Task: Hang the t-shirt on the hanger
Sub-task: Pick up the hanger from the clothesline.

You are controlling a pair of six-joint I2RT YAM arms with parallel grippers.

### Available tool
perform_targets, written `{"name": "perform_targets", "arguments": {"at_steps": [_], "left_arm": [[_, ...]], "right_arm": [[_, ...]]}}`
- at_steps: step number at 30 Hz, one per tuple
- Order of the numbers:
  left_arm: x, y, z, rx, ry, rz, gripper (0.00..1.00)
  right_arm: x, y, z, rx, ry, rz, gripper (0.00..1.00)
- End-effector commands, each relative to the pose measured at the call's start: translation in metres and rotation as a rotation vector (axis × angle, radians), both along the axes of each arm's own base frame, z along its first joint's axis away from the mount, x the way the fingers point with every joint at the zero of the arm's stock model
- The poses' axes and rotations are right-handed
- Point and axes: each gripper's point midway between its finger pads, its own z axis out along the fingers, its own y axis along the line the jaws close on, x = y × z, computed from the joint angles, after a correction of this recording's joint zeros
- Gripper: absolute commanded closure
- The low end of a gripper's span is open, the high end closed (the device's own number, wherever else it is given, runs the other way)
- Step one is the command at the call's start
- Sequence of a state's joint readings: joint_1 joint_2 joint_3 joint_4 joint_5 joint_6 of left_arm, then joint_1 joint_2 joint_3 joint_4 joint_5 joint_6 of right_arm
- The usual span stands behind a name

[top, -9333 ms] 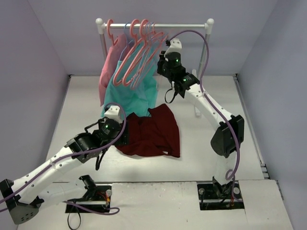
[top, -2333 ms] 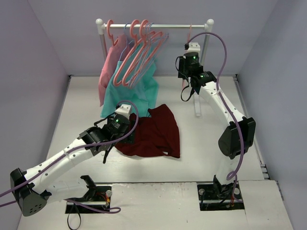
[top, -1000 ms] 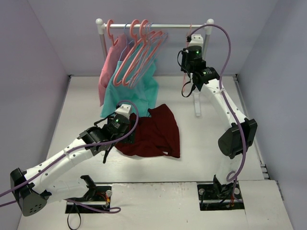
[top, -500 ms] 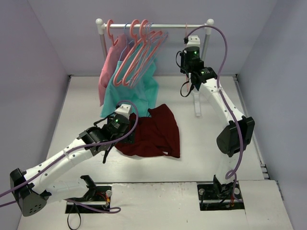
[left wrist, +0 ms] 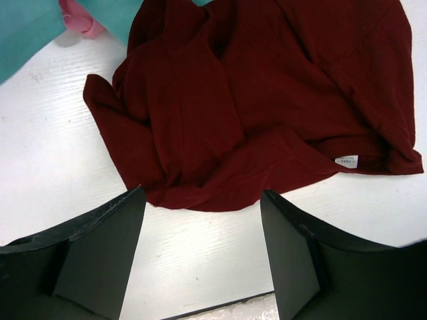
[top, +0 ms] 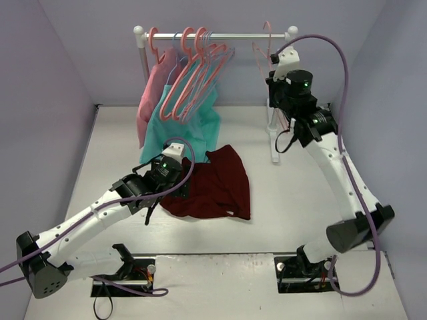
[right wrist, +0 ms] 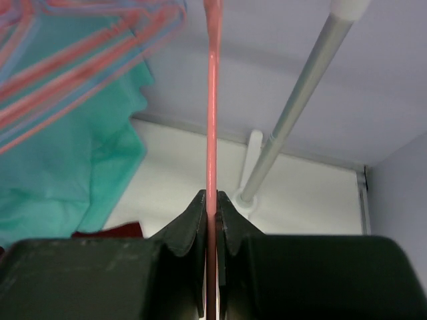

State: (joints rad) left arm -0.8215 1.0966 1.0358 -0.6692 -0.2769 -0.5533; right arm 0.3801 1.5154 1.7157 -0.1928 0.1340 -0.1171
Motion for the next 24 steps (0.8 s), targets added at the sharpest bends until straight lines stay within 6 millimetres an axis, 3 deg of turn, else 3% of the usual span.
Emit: {"name": "perform_targets", "arguments": {"at_steps": [1,5,6,9,18,24], "left_arm": [[0.014,-0.015,0.027,-0.079,-0.055,0.01,0.35],[0.016,-0.024,0.019,-0.09,-0.018,0.017,0.35],[0.015,-0.026,0.017,-0.093,-0.008,0.01,0.35],[0.017,-0.033,0.006,-0.088,0.029,0.018,0.35],[0.016,-0.065,-0.028,-0.07,0.153,0.022,0.36],[0.015,-0.095,-0.054,-0.028,0.213,0.03,0.4]], "right_arm": [[-0.035,0.001,0.013,-0.016,-0.071,0.104,1.0],[-0.066,-0.005,-0.024,-0.024,-0.013,0.137,1.0],[-0.075,-0.003,-0.026,-0.018,-0.016,0.166,1.0],[-0.088,-0.005,-0.053,-0.034,0.03,0.185,1.0],[-0.123,-0.024,-0.086,-0.027,0.062,0.154,1.0],[-0.135,-0.03,-0.105,-0.021,0.088,0.141,1.0]]}}
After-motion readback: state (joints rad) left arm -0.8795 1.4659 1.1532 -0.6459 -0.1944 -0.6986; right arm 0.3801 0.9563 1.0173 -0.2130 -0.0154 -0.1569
